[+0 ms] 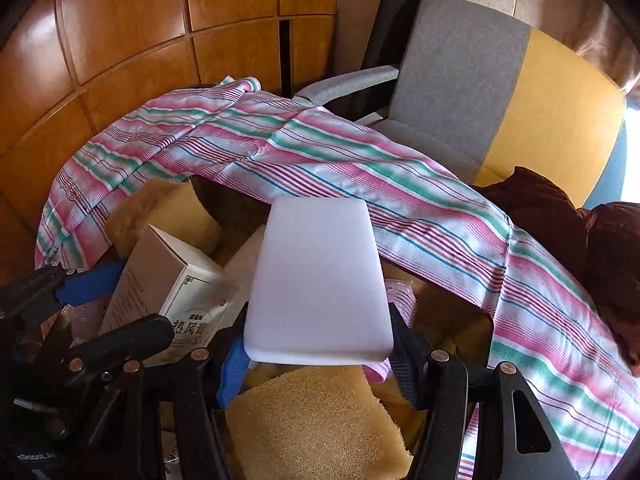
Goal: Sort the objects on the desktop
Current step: 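Open the right gripper on the white block while the left releases the cream box, then move the left gripper to the cracker pack and close on it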
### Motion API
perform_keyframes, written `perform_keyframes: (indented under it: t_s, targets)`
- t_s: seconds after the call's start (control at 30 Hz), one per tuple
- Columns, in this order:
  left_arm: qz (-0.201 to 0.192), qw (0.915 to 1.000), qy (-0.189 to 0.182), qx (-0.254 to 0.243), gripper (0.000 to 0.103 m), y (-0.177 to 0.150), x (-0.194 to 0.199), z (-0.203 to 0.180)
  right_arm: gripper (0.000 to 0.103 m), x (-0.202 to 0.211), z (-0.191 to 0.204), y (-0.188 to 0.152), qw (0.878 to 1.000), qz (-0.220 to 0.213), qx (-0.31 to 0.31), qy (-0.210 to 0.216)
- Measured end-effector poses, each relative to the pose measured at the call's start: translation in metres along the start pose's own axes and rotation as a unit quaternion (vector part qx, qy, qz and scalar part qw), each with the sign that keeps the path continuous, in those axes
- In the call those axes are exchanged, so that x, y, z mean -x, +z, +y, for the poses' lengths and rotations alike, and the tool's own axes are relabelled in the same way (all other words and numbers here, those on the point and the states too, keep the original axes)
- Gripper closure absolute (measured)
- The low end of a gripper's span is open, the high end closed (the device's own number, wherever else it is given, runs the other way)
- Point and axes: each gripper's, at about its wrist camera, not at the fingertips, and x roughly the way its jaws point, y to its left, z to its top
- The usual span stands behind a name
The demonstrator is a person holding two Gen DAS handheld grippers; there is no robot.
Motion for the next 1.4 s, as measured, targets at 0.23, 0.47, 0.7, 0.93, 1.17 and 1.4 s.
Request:
perform_keyframes:
  t_s: [0.23,0.47,0.7,0.93,1.17,1.4]
  targets:
    - [-0.020,0.9997,0.010,-0.007,0.041,0.001,0.010,-0.001,0.030,0.029,-0.018,-0.007,0.997,-0.043,-0.050,0.030]
    - [-0.033,0.9994,0.008,-0.011,0.039,-0.006,0.028,-0.003,0.027,0.068,-0.043,-0.047,0.987,-0.093,-0.125,0.036]
    - [-0.028,0.9987,-0.028,-0.033,0.037,-0.018,0.041,-0.033,0.024,0.118,-0.078,-0.131,0.971,-0.138,-0.195,0.007]
    - [-0.013,0.9891,-0.097,-0.111,0.037,-0.036,0.044,-0.111,0.024,0.160,-0.106,-0.228,0.955,-0.156,-0.250,-0.032]
    - [0.032,0.9667,-0.155,-0.201,0.037,-0.067,0.029,-0.204,0.022,0.192,-0.124,-0.296,0.944,-0.175,-0.270,-0.069]
    - [0.074,0.9277,-0.164,-0.327,0.035,-0.096,0.008,-0.287,0.020,0.205,-0.135,-0.344,0.932,-0.194,-0.293,-0.092]
